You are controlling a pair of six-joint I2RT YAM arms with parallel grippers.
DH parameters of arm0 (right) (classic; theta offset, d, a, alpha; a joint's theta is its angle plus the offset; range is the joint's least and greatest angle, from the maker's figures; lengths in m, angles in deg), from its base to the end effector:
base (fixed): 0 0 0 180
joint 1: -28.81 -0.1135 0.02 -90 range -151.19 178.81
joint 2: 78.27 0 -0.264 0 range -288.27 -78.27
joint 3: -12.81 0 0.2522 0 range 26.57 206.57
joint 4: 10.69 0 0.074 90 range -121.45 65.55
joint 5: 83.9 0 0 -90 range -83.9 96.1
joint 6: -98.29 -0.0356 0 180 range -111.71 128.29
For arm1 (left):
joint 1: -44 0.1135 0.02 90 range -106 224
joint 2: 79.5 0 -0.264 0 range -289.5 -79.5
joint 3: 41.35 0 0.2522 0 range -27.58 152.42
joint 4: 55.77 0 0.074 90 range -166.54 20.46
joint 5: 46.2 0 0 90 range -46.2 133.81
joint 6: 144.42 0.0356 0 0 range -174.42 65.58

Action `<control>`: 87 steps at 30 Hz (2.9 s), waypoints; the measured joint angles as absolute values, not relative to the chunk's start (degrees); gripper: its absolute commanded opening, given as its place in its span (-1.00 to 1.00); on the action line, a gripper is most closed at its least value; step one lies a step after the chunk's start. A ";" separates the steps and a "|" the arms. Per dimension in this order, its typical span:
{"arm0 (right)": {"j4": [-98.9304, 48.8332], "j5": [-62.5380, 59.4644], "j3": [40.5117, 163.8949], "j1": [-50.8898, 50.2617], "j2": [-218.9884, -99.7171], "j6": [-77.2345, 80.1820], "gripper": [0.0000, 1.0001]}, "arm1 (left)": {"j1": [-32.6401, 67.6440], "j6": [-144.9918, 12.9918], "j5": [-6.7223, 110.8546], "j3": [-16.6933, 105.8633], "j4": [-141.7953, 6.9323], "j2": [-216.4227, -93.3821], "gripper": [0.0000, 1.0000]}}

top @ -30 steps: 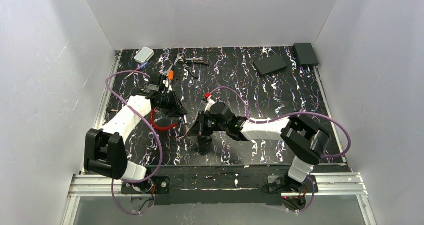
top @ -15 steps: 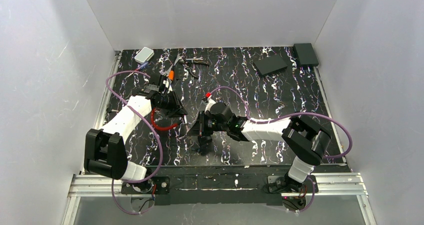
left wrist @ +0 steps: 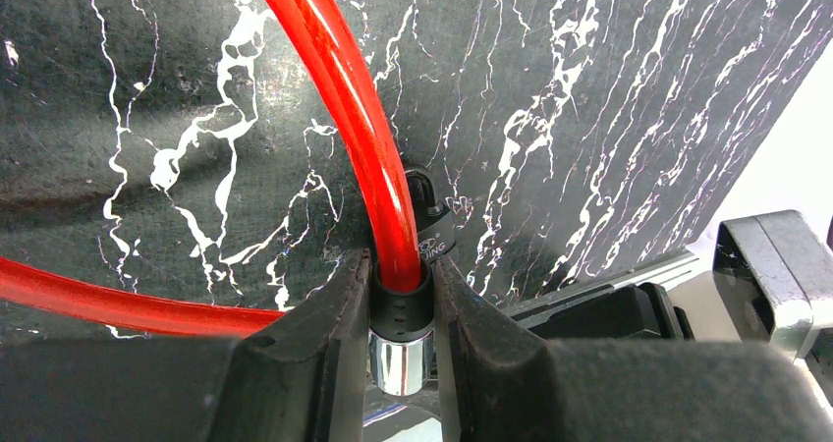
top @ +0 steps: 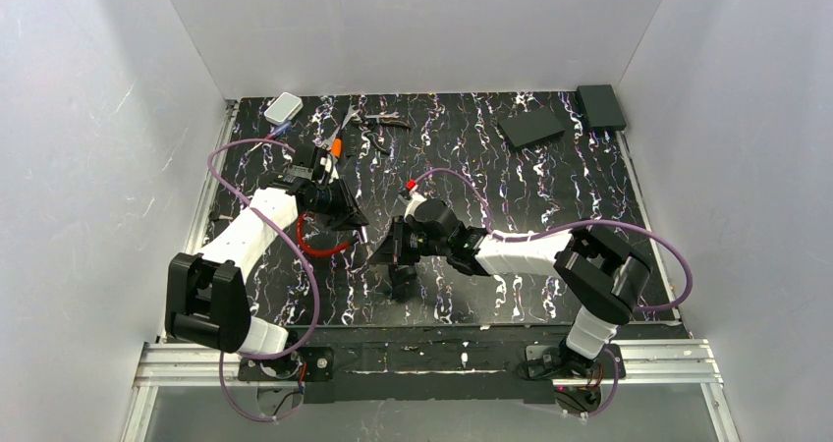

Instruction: Unlock with the key

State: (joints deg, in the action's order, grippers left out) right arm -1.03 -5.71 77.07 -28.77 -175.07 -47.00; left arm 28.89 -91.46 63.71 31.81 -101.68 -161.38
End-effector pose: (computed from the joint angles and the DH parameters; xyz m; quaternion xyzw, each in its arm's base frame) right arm 0.1891 0.3113 0.1977 -0.0734 0.8276 0.5056 0.2326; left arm 0.2809 -0.0884 0.2490 -0.1269 0.9313 -0.2795 0.1964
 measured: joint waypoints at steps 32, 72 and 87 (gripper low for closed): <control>-4.75 -7.11 82.58 -27.55 -178.06 -46.32 -0.97 | 29.28 -91.06 62.39 31.81 -100.91 -160.27 -1.00; -8.57 -4.49 84.68 -27.55 -178.06 -41.64 -0.97 | 29.28 -89.34 64.19 30.19 -98.20 -159.42 -1.00; -8.86 -0.92 84.15 -27.57 -176.42 -36.88 -0.97 | 29.43 -88.92 66.55 30.04 -95.01 -159.42 -1.00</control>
